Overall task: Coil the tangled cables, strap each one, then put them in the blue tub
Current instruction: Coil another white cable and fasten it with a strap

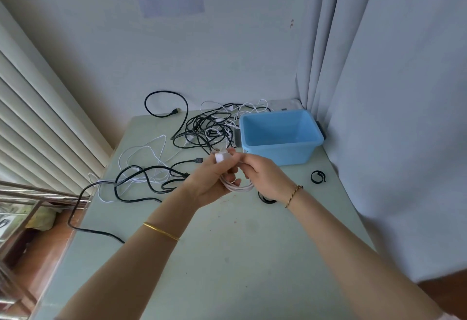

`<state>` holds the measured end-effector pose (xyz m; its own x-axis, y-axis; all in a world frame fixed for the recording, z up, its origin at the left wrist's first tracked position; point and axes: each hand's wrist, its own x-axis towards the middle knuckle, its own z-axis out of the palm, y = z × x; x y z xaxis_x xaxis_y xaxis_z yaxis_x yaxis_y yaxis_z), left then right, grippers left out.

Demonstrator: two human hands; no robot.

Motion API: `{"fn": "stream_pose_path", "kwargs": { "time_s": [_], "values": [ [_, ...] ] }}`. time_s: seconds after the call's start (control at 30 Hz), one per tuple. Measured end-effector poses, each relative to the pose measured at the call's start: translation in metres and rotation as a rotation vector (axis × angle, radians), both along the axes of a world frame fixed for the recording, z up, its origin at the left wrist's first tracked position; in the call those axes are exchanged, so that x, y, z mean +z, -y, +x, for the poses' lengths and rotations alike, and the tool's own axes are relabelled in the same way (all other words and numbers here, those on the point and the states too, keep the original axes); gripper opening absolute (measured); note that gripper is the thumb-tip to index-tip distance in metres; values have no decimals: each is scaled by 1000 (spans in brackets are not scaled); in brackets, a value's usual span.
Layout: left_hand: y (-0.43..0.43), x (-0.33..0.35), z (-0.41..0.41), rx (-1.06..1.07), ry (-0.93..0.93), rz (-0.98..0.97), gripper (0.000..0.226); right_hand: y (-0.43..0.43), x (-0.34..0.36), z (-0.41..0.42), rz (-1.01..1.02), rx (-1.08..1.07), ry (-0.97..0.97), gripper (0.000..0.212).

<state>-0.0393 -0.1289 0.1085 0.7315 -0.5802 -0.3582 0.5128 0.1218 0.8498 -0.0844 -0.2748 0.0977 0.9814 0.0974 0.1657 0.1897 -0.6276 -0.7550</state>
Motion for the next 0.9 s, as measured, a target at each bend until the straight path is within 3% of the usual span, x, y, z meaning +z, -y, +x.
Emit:
{"fn": "stream_pose_path", "kwargs": {
  "time_s": [0.07,0.27,0.43,0.6,0.67,0.8,0.9],
  "values": [
    [5,-6,-2,51,-31,-12,10,-1,0,-3,-58,12,-12,35],
    [24,-33,-5,260,-97,143,17,-3,-25,-9,-77,-47,-55,33],
    [32,-45,-2,179,-89,146,17,6,-43,-15,58,-156,-127,24],
    [37,-48,2,73,-200,111,30,17,-58,-17,141,-191,-187,12],
    [41,-49,6,96,-286,131,45,19,-62,-16,167,-190,-186,11],
    [48,-57,13,156,-330,239,25,21,-71,-11,203,-197,-176,12],
    [50,-66,16,171,-330,300,26,18,-80,-10,209,-202,-183,15]
  ]
}}
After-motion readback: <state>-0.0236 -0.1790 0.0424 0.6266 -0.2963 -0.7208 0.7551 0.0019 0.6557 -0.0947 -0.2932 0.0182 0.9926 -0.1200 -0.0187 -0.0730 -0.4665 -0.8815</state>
